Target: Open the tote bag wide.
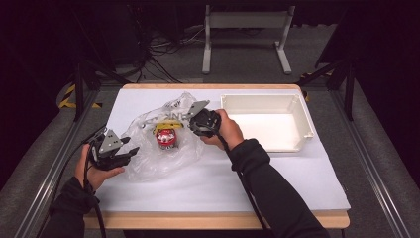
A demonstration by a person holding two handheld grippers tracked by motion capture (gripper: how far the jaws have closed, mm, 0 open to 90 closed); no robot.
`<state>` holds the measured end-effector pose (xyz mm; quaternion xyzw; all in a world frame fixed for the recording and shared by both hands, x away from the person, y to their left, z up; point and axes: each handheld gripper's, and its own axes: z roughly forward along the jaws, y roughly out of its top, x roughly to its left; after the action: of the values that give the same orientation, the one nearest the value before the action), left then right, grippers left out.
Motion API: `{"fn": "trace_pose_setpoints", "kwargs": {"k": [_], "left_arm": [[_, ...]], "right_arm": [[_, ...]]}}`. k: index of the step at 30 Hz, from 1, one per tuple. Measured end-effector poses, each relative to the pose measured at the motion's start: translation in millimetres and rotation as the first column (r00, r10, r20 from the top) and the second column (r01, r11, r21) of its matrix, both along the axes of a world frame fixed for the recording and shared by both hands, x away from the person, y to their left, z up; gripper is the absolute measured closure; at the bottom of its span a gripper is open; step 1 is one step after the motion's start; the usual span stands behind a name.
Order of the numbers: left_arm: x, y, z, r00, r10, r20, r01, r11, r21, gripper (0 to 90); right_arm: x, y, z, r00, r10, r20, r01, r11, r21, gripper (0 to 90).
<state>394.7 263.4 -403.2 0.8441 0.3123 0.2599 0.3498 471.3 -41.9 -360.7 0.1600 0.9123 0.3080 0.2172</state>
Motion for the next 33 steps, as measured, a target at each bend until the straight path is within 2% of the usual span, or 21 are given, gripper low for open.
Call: {"fn": "trace_pose_setpoints", "kwargs": {"k": [3, 5, 7, 8, 10, 12, 13, 17, 18, 20, 21, 25, 26, 28, 31, 32, 33], "left_arm": [[12.2, 1.2, -4.9, 1.0000, 0.007, -0.007, -0.007, 1.0000, -0.006, 52.4], [19.7, 3.5, -8.4, 0.9998, 0.018, -0.008, -0.019, 0.9994, -0.030, 53.1], [23.3, 4.8, -10.1, 0.9995, 0.026, -0.018, -0.027, 0.9986, -0.046, 53.6], [27.2, 6.1, -12.3, 0.9989, 0.031, -0.034, -0.033, 0.9980, -0.055, 53.9], [33.4, 8.0, -16.8, 0.9984, 0.039, -0.041, -0.041, 0.9972, -0.063, 55.3], [37.4, 9.3, -20.3, 0.9974, 0.051, -0.052, -0.053, 0.9971, -0.054, 55.7], [38.7, 9.6, -21.5, 0.9970, 0.054, -0.055, -0.057, 0.9969, -0.053, 55.7], [44.8, 12.7, -27.8, 0.9946, 0.064, -0.081, -0.068, 0.9967, -0.044, 57.3], [45.6, 13.2, -28.7, 0.9939, 0.069, -0.086, -0.073, 0.9963, -0.046, 57.7], [47.4, 14.4, -30.7, 0.9927, 0.071, -0.098, -0.076, 0.9961, -0.045, 58.0], [47.7, 14.4, -31.3, 0.9922, 0.074, -0.100, -0.078, 0.9962, -0.039, 58.4], [49.7, 14.5, -33.6, 0.9902, 0.084, -0.111, -0.087, 0.9959, -0.024, 58.7], [51.3, 14.3, -36.0, 0.9877, 0.083, -0.133, -0.087, 0.9959, -0.025, 58.5], [52.5, 14.2, -37.6, 0.9858, 0.081, -0.147, -0.085, 0.9962, -0.017, 58.5], [53.7, 13.1, -39.9, 0.9844, 0.080, -0.157, -0.085, 0.9959, -0.030, 58.6], [53.6, 12.7, -40.1, 0.9838, 0.077, -0.162, -0.083, 0.9961, -0.032, 58.6], [53.5, 11.7, -41.0, 0.9838, 0.067, -0.166, -0.073, 0.9970, -0.028, 58.7]], "right_arm": [[10.2, 14.0, -9.6, 0.9999, -0.010, -0.007, 0.010, 0.9994, -0.034, 75.7], [14.9, 21.3, -12.7, 0.9999, -0.010, -0.010, 0.010, 0.9995, -0.031, 69.8], [18.3, 28.3, -15.4, 0.9998, -0.021, -0.007, 0.021, 0.9994, -0.027, 69.2], [19.9, 32.2, -16.6, 0.9998, -0.022, 0.000, 0.022, 0.9988, -0.043, 67.2], [24.1, 35.8, -19.9, 0.9987, -0.050, 0.004, 0.050, 0.9967, -0.064, 69.4], [28.4, 35.6, -23.4, 0.9972, -0.074, -0.004, 0.074, 0.9947, -0.072, 73.0], [31.3, 34.4, -25.3, 0.9950, -0.100, -0.001, 0.100, 0.9918, -0.080, 74.0], [38.5, 28.2, -31.3, 0.9855, -0.165, -0.037, 0.161, 0.9819, -0.100, 81.3], [38.0, 29.7, -31.6, 0.9817, -0.187, -0.037, 0.180, 0.9743, -0.135, 82.1], [37.8, 31.5, -32.8, 0.9809, -0.183, -0.065, 0.169, 0.9682, -0.185, 82.3], [37.3, 32.2, -33.6, 0.9784, -0.192, -0.076, 0.172, 0.9616, -0.214, 83.2], [36.3, 29.5, -33.8, 0.9694, -0.227, -0.094, 0.198, 0.9479, -0.250, 85.3], [34.9, 28.9, -33.6, 0.9689, -0.228, -0.097, 0.197, 0.9463, -0.256, 85.4], [30.3, 27.7, -31.7, 0.9694, -0.222, -0.105, 0.190, 0.9503, -0.246, 85.3], [24.4, 27.8, -27.5, 0.9734, -0.204, -0.104, 0.176, 0.9569, -0.231, 85.4], [22.7, 26.6, -25.9, 0.9744, -0.197, -0.109, 0.171, 0.9627, -0.210, 85.1], [21.4, 25.8, -25.1, 0.9744, -0.196, -0.110, 0.171, 0.9636, -0.205, 84.9]]}}
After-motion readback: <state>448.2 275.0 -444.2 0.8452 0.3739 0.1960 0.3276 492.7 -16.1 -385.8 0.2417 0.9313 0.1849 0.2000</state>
